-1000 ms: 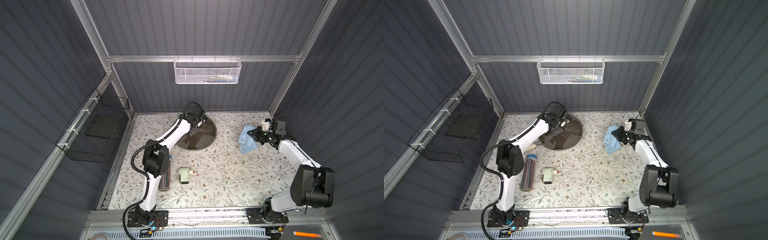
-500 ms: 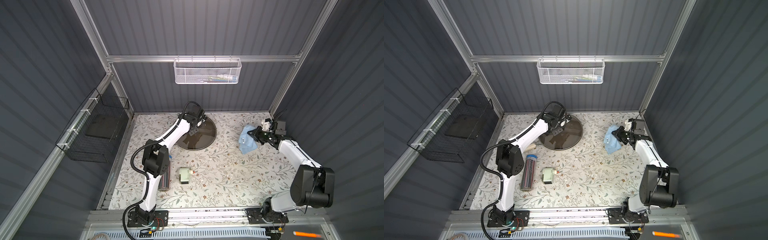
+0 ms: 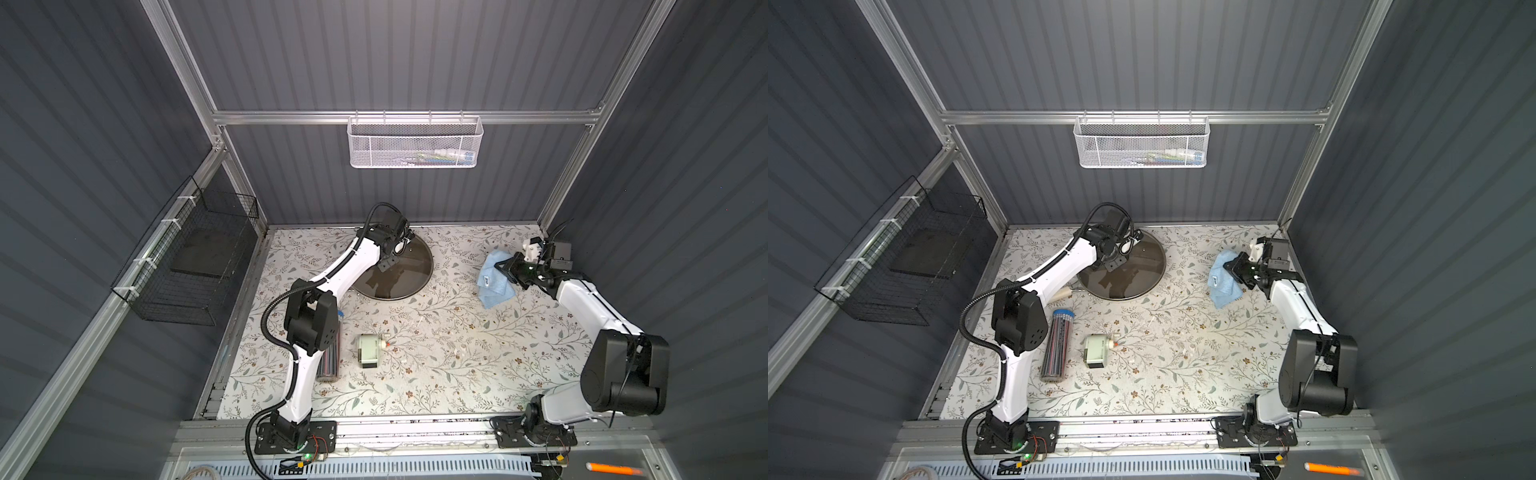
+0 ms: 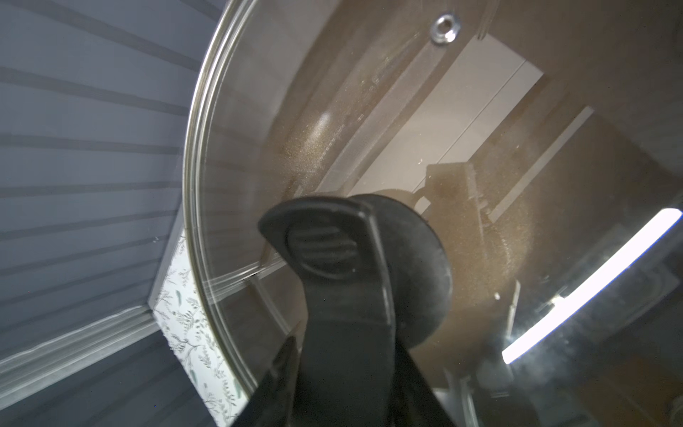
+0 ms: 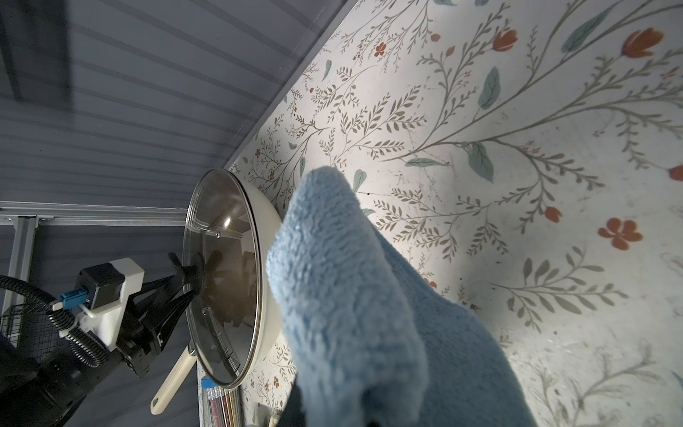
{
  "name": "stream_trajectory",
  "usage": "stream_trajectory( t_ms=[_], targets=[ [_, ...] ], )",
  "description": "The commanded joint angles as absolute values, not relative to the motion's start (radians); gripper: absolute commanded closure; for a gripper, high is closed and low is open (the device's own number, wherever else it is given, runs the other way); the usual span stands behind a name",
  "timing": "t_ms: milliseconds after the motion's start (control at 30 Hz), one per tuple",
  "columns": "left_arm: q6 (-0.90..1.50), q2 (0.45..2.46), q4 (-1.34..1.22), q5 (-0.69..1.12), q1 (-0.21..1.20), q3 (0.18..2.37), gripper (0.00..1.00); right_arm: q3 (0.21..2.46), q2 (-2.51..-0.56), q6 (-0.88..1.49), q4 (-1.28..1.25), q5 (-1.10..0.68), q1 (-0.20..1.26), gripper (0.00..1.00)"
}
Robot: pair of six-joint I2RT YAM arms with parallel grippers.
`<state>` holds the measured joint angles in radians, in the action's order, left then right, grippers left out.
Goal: Wipe the pot lid with a cloth
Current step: Place the pot lid on the cooking pot.
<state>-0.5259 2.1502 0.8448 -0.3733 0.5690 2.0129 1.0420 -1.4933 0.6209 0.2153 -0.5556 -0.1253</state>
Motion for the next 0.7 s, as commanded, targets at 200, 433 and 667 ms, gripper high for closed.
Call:
stream_trajectory(
  t_ms=[200, 433, 667],
  targets=[
    [-0.498, 2.092, 0.851, -0.374, 0.575, 2.017, 0.41, 1.056, -1.482, 0.606, 0.222, -0.56, -0.12, 1.0],
    [-0.447, 1.987, 0.756, -0.342, 0.575, 1.99, 0.24, 1.044, -1.468, 0.603, 0.216, -0.551, -0.121, 1.0],
    [-0.348, 1.765, 0.562, -0.219, 0.574, 1.851, 0.0, 1.082, -1.503, 0.584, 0.219, -0.532, -0.12, 0.99]
  ],
)
